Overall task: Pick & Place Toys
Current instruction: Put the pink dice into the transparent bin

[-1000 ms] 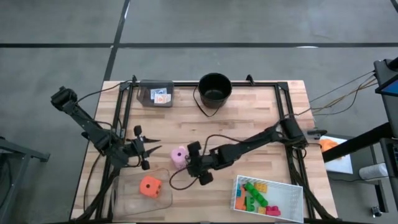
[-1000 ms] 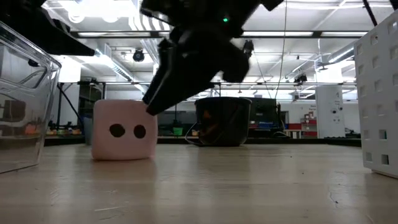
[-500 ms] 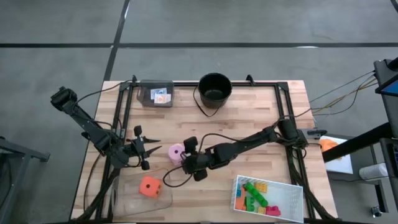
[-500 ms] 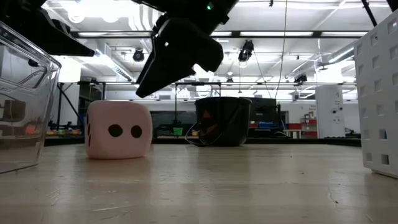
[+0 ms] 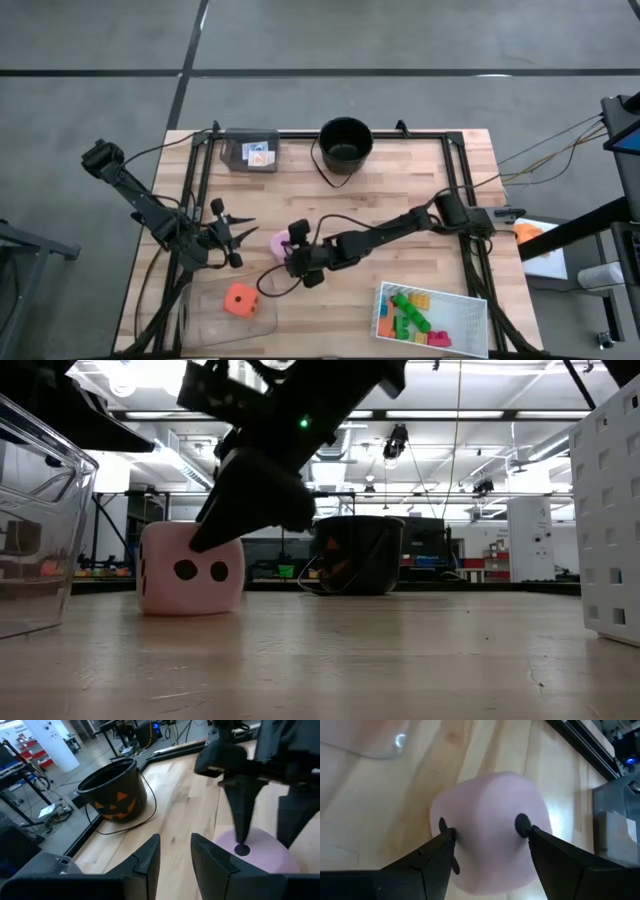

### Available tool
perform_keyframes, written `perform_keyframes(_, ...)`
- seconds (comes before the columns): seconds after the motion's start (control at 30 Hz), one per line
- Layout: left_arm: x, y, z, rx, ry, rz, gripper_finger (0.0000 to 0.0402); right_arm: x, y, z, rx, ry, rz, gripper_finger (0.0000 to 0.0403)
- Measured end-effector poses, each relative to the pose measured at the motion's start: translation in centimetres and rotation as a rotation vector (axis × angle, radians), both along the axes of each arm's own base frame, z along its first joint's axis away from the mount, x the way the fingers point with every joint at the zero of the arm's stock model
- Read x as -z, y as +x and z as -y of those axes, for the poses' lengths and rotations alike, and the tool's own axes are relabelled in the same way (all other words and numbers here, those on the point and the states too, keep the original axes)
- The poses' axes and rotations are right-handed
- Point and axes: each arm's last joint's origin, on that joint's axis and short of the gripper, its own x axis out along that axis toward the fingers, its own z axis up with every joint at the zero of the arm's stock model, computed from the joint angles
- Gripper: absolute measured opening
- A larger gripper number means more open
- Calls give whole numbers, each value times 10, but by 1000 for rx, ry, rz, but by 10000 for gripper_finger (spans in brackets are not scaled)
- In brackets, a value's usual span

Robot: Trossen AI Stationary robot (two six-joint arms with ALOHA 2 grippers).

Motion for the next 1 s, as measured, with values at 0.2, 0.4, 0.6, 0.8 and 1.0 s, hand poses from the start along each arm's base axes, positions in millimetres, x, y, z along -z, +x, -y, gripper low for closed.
perform_keyframes(0.2, 0, 0, 0, 0, 0, 0, 111, 9, 4, 3, 16, -18, -12, 245)
perform_keyframes(0.4, 0, 0, 0, 0, -1, 0, 111, 14, 3, 3, 43, -40, -31, 147)
perform_keyframes(0.6, 0, 0, 0, 0, -1, 0, 111, 14, 0, 0, 55, -71, -44, 39)
perform_keyframes(0.8, 0, 0, 0, 0, 1, -2, 111, 8, -7, -6, 65, -137, -65, 21)
perform_keyframes(1.0, 1, 0, 0, 0, 4, -5, 111, -23, -21, -11, 47, -144, -61, 17)
